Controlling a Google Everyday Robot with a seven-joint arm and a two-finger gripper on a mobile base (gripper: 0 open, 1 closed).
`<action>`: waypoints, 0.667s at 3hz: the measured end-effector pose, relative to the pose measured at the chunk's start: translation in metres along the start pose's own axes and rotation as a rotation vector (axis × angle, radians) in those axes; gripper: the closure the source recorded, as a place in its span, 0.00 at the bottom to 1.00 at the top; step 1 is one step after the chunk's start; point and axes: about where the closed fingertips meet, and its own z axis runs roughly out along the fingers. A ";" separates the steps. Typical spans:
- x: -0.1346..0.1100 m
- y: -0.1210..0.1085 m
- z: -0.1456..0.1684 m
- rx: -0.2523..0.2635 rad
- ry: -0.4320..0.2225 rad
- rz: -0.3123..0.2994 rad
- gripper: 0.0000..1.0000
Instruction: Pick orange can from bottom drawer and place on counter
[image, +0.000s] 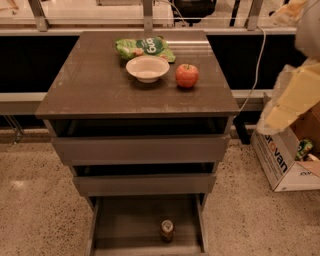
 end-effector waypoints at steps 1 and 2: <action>-0.005 0.024 0.075 -0.087 -0.150 0.087 0.00; -0.025 0.024 0.099 -0.089 -0.264 0.151 0.00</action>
Offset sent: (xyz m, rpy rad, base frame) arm 0.0213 0.0291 -0.0771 0.1977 0.0647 0.0277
